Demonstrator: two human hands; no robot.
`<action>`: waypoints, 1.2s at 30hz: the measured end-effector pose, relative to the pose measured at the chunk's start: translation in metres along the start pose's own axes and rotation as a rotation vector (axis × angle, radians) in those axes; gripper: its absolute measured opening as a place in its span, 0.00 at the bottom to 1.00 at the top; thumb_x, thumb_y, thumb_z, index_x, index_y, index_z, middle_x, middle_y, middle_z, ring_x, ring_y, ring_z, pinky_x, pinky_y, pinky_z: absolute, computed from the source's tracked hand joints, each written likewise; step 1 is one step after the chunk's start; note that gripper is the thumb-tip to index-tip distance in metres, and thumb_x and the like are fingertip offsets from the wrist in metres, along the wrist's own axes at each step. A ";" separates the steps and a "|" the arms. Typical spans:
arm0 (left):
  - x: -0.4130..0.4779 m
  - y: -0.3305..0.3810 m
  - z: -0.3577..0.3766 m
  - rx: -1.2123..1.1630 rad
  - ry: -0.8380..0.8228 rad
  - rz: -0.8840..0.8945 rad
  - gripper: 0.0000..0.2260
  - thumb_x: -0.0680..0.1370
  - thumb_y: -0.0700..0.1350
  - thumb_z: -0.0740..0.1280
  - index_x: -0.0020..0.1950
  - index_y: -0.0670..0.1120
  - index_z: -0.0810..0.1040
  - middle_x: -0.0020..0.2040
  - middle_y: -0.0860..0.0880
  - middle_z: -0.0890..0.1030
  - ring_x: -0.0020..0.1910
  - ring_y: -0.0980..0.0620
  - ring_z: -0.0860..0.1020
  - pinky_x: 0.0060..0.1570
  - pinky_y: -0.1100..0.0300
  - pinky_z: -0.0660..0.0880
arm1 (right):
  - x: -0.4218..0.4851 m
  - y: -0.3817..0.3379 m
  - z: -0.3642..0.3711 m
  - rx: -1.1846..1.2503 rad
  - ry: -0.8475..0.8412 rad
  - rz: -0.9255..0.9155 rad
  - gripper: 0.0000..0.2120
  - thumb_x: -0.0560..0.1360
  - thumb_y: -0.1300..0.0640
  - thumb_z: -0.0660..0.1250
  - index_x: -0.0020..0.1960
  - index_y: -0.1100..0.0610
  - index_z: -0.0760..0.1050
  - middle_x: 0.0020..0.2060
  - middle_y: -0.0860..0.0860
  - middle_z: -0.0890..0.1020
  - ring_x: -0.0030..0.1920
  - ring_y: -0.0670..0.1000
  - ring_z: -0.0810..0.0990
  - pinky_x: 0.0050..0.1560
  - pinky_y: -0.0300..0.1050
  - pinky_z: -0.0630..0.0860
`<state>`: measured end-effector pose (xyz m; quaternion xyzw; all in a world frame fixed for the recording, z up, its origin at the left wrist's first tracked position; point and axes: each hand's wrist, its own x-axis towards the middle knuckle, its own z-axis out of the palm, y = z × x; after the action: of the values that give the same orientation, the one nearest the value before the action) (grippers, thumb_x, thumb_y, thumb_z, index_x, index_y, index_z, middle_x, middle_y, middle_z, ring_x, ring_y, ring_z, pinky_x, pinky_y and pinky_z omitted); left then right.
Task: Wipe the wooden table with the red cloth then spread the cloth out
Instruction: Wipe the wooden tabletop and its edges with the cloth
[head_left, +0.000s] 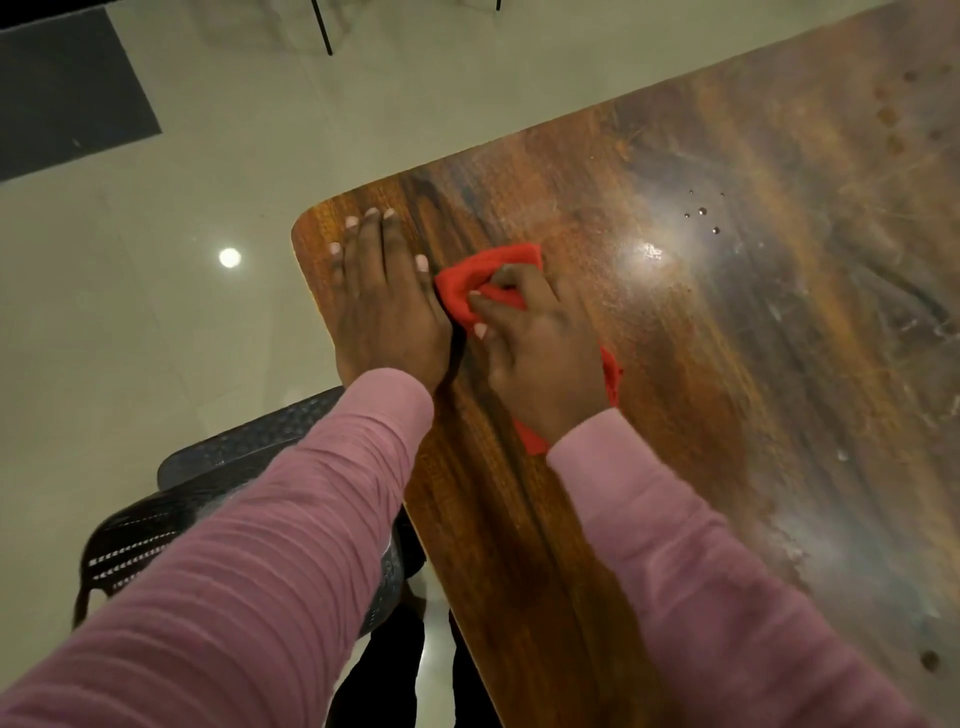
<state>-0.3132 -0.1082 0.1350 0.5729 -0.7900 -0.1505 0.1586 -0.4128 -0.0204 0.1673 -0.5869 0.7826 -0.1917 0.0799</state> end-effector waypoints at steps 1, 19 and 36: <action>0.000 0.000 0.000 0.011 0.000 0.004 0.22 0.83 0.45 0.48 0.76 0.40 0.58 0.76 0.42 0.60 0.76 0.44 0.54 0.75 0.53 0.46 | 0.004 0.007 -0.003 -0.023 -0.013 -0.017 0.14 0.75 0.56 0.62 0.57 0.54 0.81 0.58 0.52 0.77 0.55 0.59 0.72 0.55 0.53 0.72; 0.000 0.000 -0.002 0.025 -0.030 -0.023 0.23 0.83 0.47 0.48 0.76 0.41 0.57 0.77 0.43 0.59 0.77 0.45 0.53 0.75 0.52 0.45 | 0.070 0.022 0.001 -0.061 0.117 0.256 0.12 0.77 0.57 0.63 0.57 0.54 0.80 0.60 0.52 0.74 0.63 0.57 0.69 0.65 0.52 0.68; 0.001 0.001 0.001 0.169 -0.081 -0.065 0.24 0.82 0.50 0.46 0.77 0.43 0.57 0.78 0.44 0.56 0.77 0.43 0.52 0.74 0.46 0.42 | 0.116 0.004 0.013 -0.106 0.142 0.328 0.12 0.75 0.58 0.62 0.54 0.55 0.81 0.60 0.53 0.74 0.61 0.58 0.69 0.60 0.54 0.70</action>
<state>-0.3145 -0.1089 0.1349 0.6031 -0.7865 -0.1117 0.0725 -0.4467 -0.1321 0.1652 -0.4398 0.8804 -0.1756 0.0238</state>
